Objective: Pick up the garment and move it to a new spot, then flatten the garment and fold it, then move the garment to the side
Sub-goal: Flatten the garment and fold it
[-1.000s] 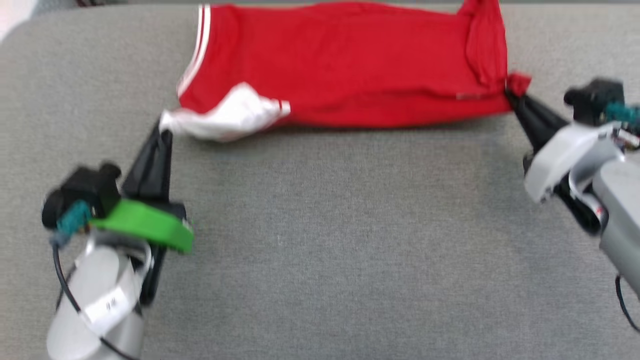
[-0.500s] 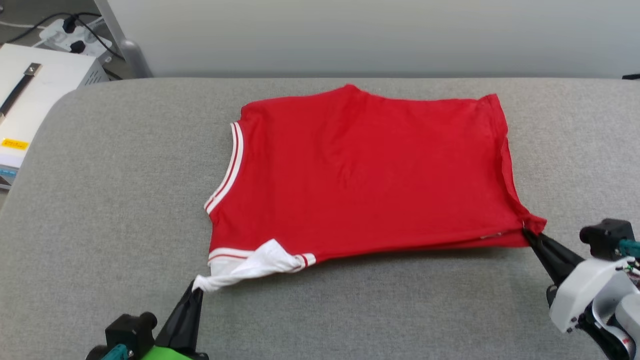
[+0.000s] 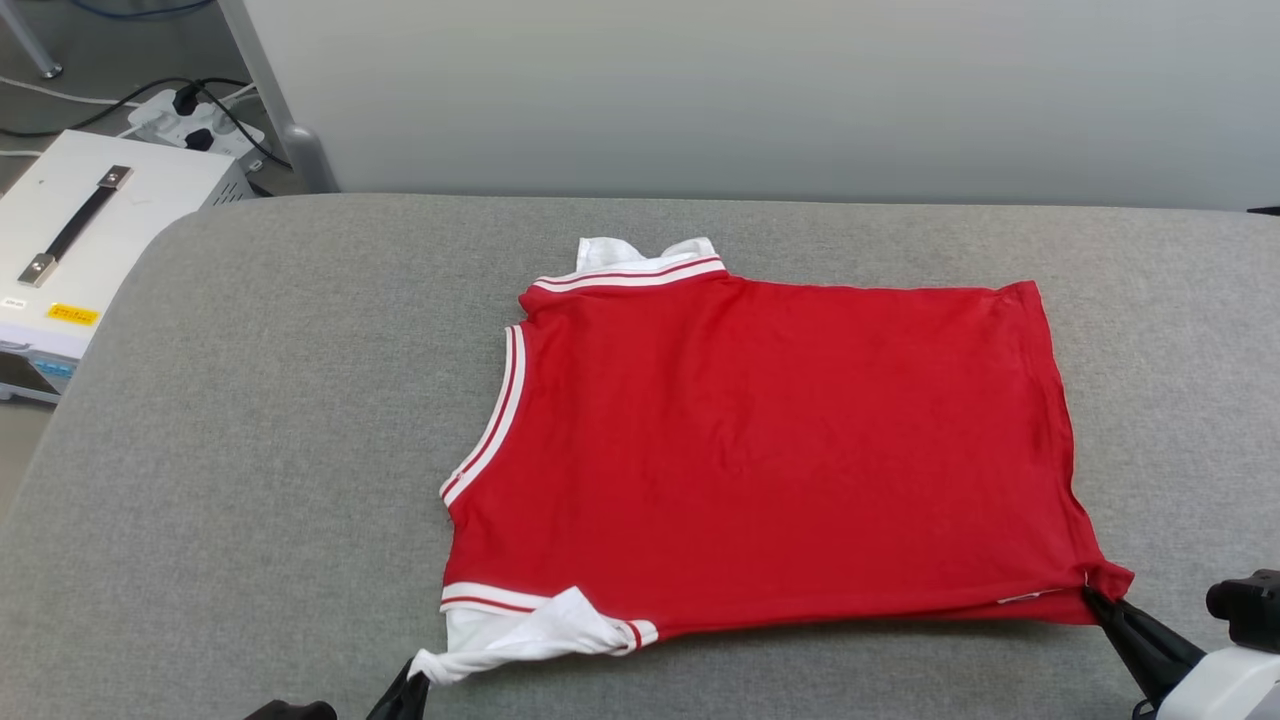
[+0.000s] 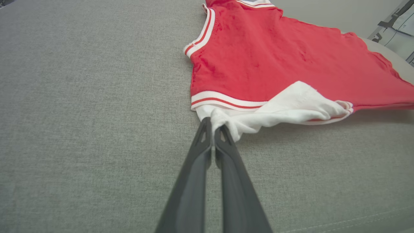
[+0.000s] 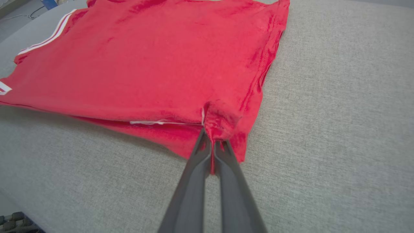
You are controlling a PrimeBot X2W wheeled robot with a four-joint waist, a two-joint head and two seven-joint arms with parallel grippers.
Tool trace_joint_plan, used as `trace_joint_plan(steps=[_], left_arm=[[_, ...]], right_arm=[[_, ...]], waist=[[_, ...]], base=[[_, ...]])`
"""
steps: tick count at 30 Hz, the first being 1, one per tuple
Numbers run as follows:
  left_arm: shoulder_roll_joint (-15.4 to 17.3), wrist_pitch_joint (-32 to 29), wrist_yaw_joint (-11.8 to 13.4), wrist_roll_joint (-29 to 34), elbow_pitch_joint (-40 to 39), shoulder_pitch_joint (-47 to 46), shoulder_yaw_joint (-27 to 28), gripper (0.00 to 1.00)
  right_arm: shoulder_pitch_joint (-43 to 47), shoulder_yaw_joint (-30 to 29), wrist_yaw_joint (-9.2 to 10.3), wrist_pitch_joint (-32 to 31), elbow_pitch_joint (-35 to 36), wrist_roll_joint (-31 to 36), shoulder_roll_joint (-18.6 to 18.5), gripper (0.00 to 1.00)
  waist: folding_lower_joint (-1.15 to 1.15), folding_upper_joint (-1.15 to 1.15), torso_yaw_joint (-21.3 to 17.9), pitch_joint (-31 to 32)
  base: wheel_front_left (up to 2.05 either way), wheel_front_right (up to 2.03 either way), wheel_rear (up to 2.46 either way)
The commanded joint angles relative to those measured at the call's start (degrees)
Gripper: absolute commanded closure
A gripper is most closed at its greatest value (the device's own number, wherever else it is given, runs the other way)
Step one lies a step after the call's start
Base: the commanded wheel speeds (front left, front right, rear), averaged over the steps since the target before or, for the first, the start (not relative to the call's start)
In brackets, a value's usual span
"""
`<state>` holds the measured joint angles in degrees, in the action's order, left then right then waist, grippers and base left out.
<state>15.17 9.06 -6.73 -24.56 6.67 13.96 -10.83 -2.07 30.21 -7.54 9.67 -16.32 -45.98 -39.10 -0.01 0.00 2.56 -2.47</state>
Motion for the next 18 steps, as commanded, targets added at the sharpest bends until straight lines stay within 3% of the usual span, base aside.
trace_joint_plan(steps=[1, 11, 18], left_arm=[[0.74, 0.4, 0.43, 0.48, -0.03, -0.81, 0.07, 1.0], [3.72, -0.17, -0.24, 3.74, 1.03, -14.07, -3.14, 1.0], [5.24, -0.8, -0.66, 2.06, 4.83, -27.1, -6.21, 1.0]], right_arm=[[1.0, -1.28, 0.05, -0.86, 0.88, 0.81, 0.4, 1.0], [-1.39, -7.93, 0.05, -6.76, 6.14, 4.08, 2.34, 1.0], [-6.45, -9.64, 0.05, -9.27, 7.19, 4.39, 3.35, 1.0]], waist=[[0.01, 0.0, 0.1, -0.28], [0.01, 0.0, -0.22, -3.31], [0.01, 0.0, -1.22, -8.04]], base=[[0.0, 0.0, 0.0], [0.0, 0.0, 0.0], [0.0, 0.0, 0.0]])
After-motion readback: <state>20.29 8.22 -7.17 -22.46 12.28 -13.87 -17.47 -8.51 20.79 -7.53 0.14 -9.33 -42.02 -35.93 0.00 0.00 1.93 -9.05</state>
